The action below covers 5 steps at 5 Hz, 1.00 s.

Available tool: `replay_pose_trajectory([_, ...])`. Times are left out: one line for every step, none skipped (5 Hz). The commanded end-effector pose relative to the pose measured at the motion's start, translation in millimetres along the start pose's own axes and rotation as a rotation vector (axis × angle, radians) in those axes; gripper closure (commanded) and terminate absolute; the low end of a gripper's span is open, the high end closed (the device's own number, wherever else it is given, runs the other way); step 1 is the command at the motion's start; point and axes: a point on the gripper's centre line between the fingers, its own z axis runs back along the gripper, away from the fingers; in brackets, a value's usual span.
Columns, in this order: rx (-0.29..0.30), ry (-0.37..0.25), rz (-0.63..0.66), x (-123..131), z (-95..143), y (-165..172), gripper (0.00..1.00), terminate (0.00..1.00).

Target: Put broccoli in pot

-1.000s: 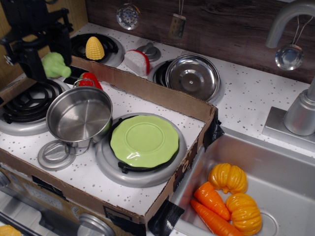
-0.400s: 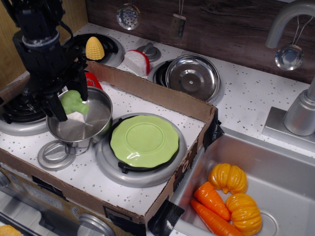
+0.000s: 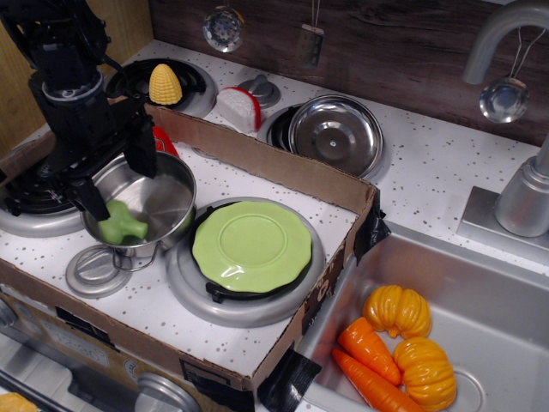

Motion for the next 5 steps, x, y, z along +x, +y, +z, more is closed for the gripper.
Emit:
replay_pose_trajectory([-0.035, -0.039, 0.002, -5.2, 17.7, -8.6, 0.00, 0.00])
replay_pose_trajectory([-0.035, -0.039, 0.002, -5.2, 17.7, -8.6, 0.00, 0.00])
replay_pose_trajectory([-0.035, -0.039, 0.002, -5.2, 17.7, -8.6, 0.00, 0.00])
replay_pose_trajectory([-0.035, -0.039, 0.002, -5.2, 17.7, -8.6, 0.00, 0.00])
replay_pose_trajectory([-0.035, -0.039, 0.002, -5.2, 17.7, -8.6, 0.00, 1.00])
